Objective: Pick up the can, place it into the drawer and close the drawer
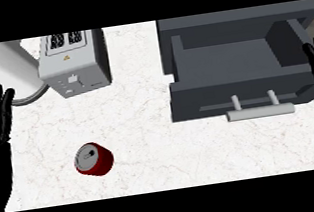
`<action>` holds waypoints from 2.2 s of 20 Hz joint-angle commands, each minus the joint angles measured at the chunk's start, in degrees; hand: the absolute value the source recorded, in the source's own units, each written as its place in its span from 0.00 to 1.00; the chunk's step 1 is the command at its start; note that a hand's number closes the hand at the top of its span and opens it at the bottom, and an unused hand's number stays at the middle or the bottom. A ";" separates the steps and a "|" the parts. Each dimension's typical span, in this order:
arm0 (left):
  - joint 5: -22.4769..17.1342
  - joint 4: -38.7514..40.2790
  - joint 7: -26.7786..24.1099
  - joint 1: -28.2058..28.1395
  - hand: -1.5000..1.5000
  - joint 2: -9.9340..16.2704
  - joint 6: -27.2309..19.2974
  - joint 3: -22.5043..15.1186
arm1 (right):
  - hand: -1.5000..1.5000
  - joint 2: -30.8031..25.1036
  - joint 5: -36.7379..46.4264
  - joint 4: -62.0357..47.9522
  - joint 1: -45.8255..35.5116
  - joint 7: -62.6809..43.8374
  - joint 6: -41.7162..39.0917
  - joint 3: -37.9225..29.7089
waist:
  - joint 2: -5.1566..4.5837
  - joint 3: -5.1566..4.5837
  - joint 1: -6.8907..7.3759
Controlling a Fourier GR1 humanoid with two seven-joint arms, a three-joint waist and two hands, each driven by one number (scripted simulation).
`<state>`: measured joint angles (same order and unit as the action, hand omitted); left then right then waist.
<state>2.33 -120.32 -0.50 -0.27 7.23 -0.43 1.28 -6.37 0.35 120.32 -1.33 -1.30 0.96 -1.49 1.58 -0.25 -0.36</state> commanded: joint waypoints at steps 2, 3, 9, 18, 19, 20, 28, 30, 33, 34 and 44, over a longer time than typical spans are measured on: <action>-3.51 -7.04 1.56 -3.70 0.00 -0.39 4.11 -3.57 | 0.00 1.11 0.95 4.67 1.98 -0.36 0.64 1.07 | -1.41 0.24 0.44; -3.49 -6.54 2.22 -1.79 0.00 -0.88 4.48 -5.60 | 0.00 0.66 0.68 0.88 0.69 2.40 -0.30 0.38 | -1.49 0.26 0.45; -0.29 -4.97 14.93 -11.12 0.00 -1.39 3.79 -13.48 | 0.00 0.78 0.73 -1.03 5.23 -10.89 1.77 -0.22 | -1.48 0.32 0.43; 3.75 -13.04 16.38 -20.32 0.00 -2.07 3.63 -19.12 | 0.00 0.31 -1.69 -0.53 10.40 -8.49 -1.48 -2.68 | -1.48 0.25 0.50; 1.25 -17.81 21.60 -18.99 0.00 -1.56 3.62 -17.46 | 0.00 0.62 -0.79 -0.53 8.22 -9.62 -0.78 -2.20 | -1.50 0.25 0.54; 2.43 -15.78 22.64 -15.92 0.00 -2.94 2.29 -17.89 | 0.00 0.13 -2.95 0.15 11.58 -7.76 -2.83 -3.64 | -1.51 0.26 0.32; -3.64 -11.56 22.48 -13.60 0.00 -2.09 3.24 -9.42 | 0.00 -0.39 -6.53 0.82 15.83 -5.35 -6.28 -7.70 | -1.55 0.24 0.15; -3.76 -10.72 16.94 -19.99 0.00 -1.32 5.37 -9.88 | 0.00 0.35 -5.50 0.74 17.31 -3.33 -7.18 -6.75 | -1.50 0.23 0.38; -1.94 -8.92 21.50 -12.33 0.00 -2.79 3.33 -10.02 | 0.00 5.23 1.69 2.43 19.13 -2.40 -3.77 -0.54 | -1.53 0.25 0.20; -3.71 -3.24 14.13 -14.94 0.00 -1.83 5.82 -7.37 | 0.00 2.42 -1.59 -0.61 16.64 -1.71 -5.77 -4.62 | -1.55 0.23 0.32; 1.38 5.04 9.12 -12.91 0.00 -4.87 4.25 -10.40 | 0.00 2.97 -1.41 -4.17 15.68 0.37 -7.74 -6.98 | -1.55 0.24 0.34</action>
<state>1.91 -118.99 12.16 -12.95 3.12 3.86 -8.34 -4.43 -2.86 118.22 14.68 -2.84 -6.72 -8.93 0.03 -0.01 -0.08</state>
